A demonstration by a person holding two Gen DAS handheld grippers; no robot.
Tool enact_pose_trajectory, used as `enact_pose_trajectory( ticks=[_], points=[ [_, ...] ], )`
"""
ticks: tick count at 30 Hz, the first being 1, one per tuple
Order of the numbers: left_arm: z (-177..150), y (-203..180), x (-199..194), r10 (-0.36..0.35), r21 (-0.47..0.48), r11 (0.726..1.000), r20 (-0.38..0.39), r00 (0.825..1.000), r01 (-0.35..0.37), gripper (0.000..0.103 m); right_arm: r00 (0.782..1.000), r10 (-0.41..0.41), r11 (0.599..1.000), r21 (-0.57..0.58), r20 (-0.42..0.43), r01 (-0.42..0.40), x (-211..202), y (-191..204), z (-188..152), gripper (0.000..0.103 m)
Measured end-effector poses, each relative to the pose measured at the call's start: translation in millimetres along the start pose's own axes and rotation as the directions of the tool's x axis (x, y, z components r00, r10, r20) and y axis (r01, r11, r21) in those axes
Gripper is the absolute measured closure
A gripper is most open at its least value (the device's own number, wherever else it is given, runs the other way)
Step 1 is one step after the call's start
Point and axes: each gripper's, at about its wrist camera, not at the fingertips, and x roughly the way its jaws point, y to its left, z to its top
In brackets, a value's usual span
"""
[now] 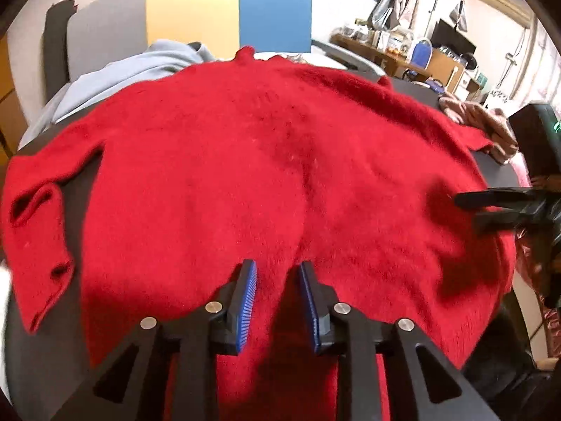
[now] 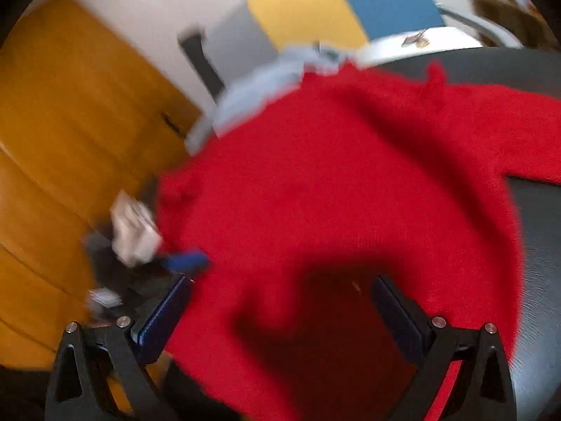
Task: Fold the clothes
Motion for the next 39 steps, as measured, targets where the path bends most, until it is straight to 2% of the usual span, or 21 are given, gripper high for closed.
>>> enact_pose_trajectory(
  ticks=[1,2,5,7,9,12,17,21,23,26,28,30,32,34,36,38,39],
  points=[
    [-7.3,3.6,-6.8,0.017,0.004,1.000,-0.007,1.000,-0.017,0.077,0.998,-0.048,0.998,-0.041,-0.044,0.046,16.9,1.1,-4.5,0.000],
    [-8.6,0.3,-8.3,0.029,0.008,1.000,-0.014,0.999,-0.029,0.077,0.997,-0.064,0.994,-0.094,-0.040,0.060,21.1,2.7,-9.6,0.000],
    [-0.3,0.2,-13.2,0.006,-0.027,1.000,-0.039,0.999,-0.007,0.078,0.996,-0.087,0.973,-0.218,-0.021,0.080,28.5,3.9,-22.3,0.000],
    [16.8,10.1,-23.1,-0.023,-0.043,0.999,0.018,1.000,0.024,0.078,0.999,-0.045,0.979,-0.201,-0.029,0.038,24.6,-5.0,-17.4,0.000],
    [43.8,18.5,-27.5,0.006,-0.031,1.000,0.104,0.995,-0.003,0.078,0.999,0.006,0.989,-0.145,-0.053,-0.014,15.6,-15.2,-7.9,0.000],
    [93.3,34.2,-15.6,0.039,-0.031,0.999,0.182,0.983,-0.034,0.078,0.998,0.054,0.992,-0.117,-0.012,-0.055,1.1,-23.2,28.6,0.000],
    [170.3,61.8,33.5,0.089,-0.025,0.996,0.213,0.973,-0.085,0.078,0.985,0.106,0.982,-0.167,0.136,-0.083,-18.3,-22.4,113.6,0.000],
    [216.5,82.6,74.2,0.099,-0.013,0.995,0.211,0.972,-0.099,0.078,0.981,0.082,0.976,-0.211,0.175,-0.044,2.9,-18.6,187.4,0.000],
    [229.9,96.0,89.1,0.108,-0.010,0.994,0.216,0.970,-0.108,0.077,0.988,0.050,0.977,-0.211,0.145,-0.019,27.6,-24.1,216.6,0.000],
    [236.0,123.2,121.2,0.157,-0.026,0.988,0.140,0.978,-0.155,0.077,0.998,-0.017,0.982,-0.186,0.059,0.028,75.5,-39.5,250.9,0.000],
    [228.0,144.7,137.4,0.167,-0.075,0.984,0.084,0.982,-0.161,0.073,0.998,-0.061,0.983,-0.172,-0.001,0.060,107.5,-49.7,273.8,0.000],
    [218.8,160.1,127.3,0.158,-0.134,0.980,0.100,0.982,-0.144,0.073,0.992,-0.108,0.982,-0.159,-0.059,0.097,139.5,-60.1,295.9,0.000],
    [208.4,170.2,120.3,0.195,-0.150,0.973,0.106,0.975,-0.178,0.072,0.977,-0.192,0.975,-0.132,-0.097,0.178,165.0,-73.4,301.7,0.000],
    [201.0,189.0,114.2,0.203,-0.218,0.960,0.105,0.974,-0.177,0.072,0.977,-0.209,0.965,-0.166,-0.027,0.202,173.4,-70.6,304.5,0.000],
    [196.8,200.5,113.5,0.237,-0.252,0.946,0.099,0.967,-0.206,0.072,0.979,-0.201,0.965,-0.172,0.013,0.200,183.7,-63.7,308.1,0.000],
    [195.2,205.9,113.5,0.267,-0.258,0.937,0.091,0.959,-0.236,0.071,0.974,-0.213,0.952,-0.210,0.073,0.224,193.8,-52.5,306.1,0.000],
    [195.7,204.8,114.3,0.301,-0.246,0.930,0.084,0.950,-0.273,0.070,0.965,-0.241,0.936,-0.236,0.106,0.260,197.9,-45.4,303.0,0.000]
  ],
)
